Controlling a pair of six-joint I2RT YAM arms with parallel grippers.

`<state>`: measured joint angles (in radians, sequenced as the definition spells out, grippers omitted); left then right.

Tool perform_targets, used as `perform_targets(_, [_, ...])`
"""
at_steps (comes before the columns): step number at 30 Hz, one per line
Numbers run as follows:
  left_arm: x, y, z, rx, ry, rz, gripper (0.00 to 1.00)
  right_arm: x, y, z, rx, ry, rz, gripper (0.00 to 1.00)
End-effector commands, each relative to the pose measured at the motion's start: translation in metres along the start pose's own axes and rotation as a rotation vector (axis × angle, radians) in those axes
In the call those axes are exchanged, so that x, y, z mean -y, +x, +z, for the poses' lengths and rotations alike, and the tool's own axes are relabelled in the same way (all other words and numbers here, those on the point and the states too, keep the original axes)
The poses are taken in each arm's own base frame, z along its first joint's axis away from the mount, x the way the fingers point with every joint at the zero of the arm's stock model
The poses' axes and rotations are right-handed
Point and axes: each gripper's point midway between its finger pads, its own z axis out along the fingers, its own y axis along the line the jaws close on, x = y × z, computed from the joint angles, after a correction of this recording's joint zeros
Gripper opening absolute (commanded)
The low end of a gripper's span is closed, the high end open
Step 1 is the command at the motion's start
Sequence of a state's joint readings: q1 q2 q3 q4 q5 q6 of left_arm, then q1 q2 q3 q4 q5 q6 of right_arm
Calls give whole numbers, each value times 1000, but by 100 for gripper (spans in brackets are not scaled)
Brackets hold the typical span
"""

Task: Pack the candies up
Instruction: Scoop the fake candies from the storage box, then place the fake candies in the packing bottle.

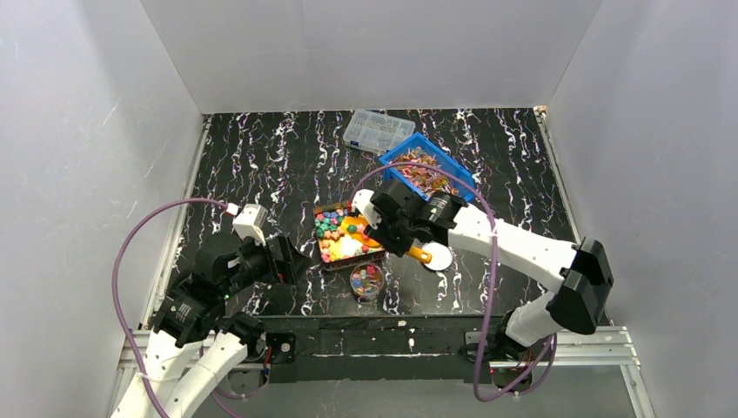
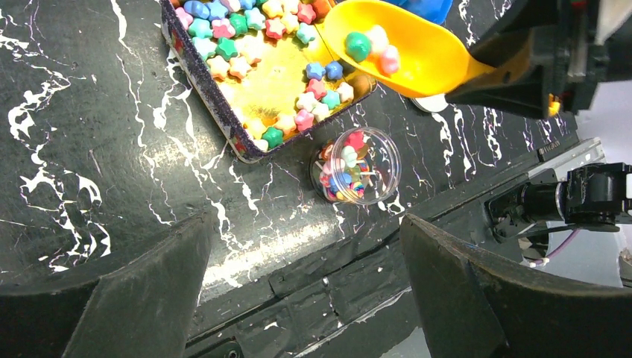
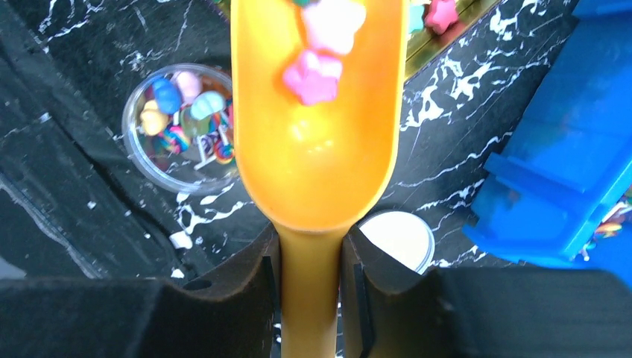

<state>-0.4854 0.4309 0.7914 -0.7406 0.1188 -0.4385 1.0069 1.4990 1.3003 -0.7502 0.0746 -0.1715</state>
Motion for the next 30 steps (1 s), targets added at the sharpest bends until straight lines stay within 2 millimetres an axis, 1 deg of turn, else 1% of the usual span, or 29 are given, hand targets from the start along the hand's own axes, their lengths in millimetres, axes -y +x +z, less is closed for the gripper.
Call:
perform_targets(1, [-4,2,3,-9,-17,0,95,-12,10,-29,4,43,59,1])
perform_targets(6, [-3,2,3,-12,-14,1,95,-26,24,-46,-15,52,135,1])
perform_targets(15, [-2,3,4,-20,-9,2,94,-54,45,-69,-125,48,179,1])
perform_targets(19, [-2,3,4,-22,-6,2,94,-69,59,-74,-210,38,173,1])
perform_targets(23, [-2,4,5,-24,-5,1,94,-76,72,-77,-290,48,172,1])
perform_targets(30, [-1,4,5,-29,-2,2,93,-81,77,-80,-384,58,195,1])
